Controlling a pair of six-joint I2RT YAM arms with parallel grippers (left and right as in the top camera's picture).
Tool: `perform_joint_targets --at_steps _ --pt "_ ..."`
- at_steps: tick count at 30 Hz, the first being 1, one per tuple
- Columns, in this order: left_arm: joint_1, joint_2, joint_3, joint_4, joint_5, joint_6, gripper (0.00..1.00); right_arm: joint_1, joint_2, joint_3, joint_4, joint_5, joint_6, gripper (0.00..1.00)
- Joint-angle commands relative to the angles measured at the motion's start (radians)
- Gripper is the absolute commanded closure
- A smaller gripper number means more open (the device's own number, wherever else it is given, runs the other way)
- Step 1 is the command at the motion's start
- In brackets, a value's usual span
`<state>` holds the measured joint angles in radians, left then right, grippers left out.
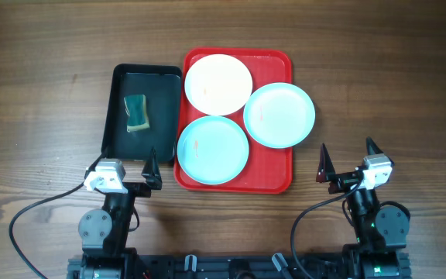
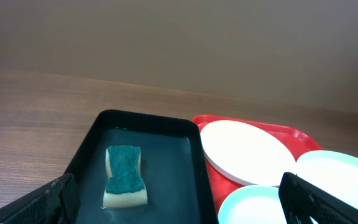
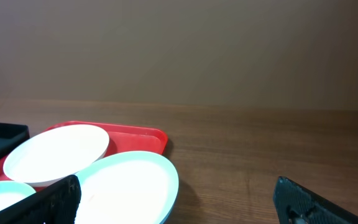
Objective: Clean dirty plates on tray and stack at the side
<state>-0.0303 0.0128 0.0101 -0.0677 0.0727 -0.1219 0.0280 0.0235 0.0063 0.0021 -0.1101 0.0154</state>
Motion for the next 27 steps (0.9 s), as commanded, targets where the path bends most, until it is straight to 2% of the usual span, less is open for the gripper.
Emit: perform_joint_targets --at_steps 1,5,7,8,11,14,20,23,27 --pt "0.008 -0.005 -0.005 -0.005 -0.014 -0.014 0.0 -0.005 0.006 -0.001 0.004 0.013 0.011 0.0" --pt "0.008 -0.005 -0.005 0.003 -0.013 -0.014 0.0 -0.005 0.006 -0.001 0.035 0.035 -0.017 0.0" --pt "0.008 -0.005 -0.005 -0.001 0.033 -0.025 0.0 -0.005 0.006 -0.001 0.028 -0.009 0.019 0.0" --pt "0.008 -0.005 -0.005 0.001 0.06 -0.05 0.0 -0.005 0.006 -0.001 0.017 -0.05 0.057 0.0" --pt "0.008 -0.005 -0.005 0.01 0.117 -0.235 0.0 -0.005 0.006 -0.001 0.019 -0.15 0.235 0.0" --pt "0.008 -0.005 -0.005 0.009 0.116 -0.264 0.0 -0.005 0.006 -0.001 0.024 -0.168 0.376 0.0" --pt "0.008 -0.005 -0.005 0.008 0.119 -0.284 0.0 -0.005 0.006 -0.001 0.023 -0.201 0.386 0.0" --pt "0.008 -0.005 -0.003 0.01 0.129 -0.283 0.0 -0.005 0.006 0.004 0.025 -0.263 0.323 0.0" --pt "0.008 -0.003 0.035 -0.027 0.156 -0.283 0.0 -0.005 0.01 0.063 -0.024 -0.262 0.324 0.0"
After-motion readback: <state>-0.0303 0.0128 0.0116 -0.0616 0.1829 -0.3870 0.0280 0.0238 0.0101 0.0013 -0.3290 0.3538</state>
